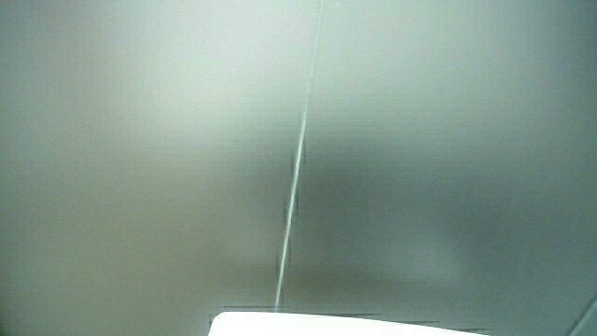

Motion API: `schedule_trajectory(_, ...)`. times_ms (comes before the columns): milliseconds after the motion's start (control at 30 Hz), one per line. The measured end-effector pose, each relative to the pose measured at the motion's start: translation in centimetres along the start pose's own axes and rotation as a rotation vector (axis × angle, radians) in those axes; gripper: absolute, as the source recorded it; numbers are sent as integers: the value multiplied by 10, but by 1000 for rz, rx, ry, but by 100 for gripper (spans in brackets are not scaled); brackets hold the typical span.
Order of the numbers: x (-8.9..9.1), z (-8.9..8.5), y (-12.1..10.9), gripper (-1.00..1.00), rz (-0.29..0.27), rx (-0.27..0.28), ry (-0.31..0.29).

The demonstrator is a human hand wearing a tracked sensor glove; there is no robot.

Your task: Place green brick

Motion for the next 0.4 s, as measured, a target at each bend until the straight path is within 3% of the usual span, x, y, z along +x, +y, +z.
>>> schedule_trajectory(100,0,2,-3,-100,2,27,9)
schedule_trajectory(233,-3,2,-6,-100,23,32,9)
schedule_trajectory(400,7,-5,-7,-100,40,55,11)
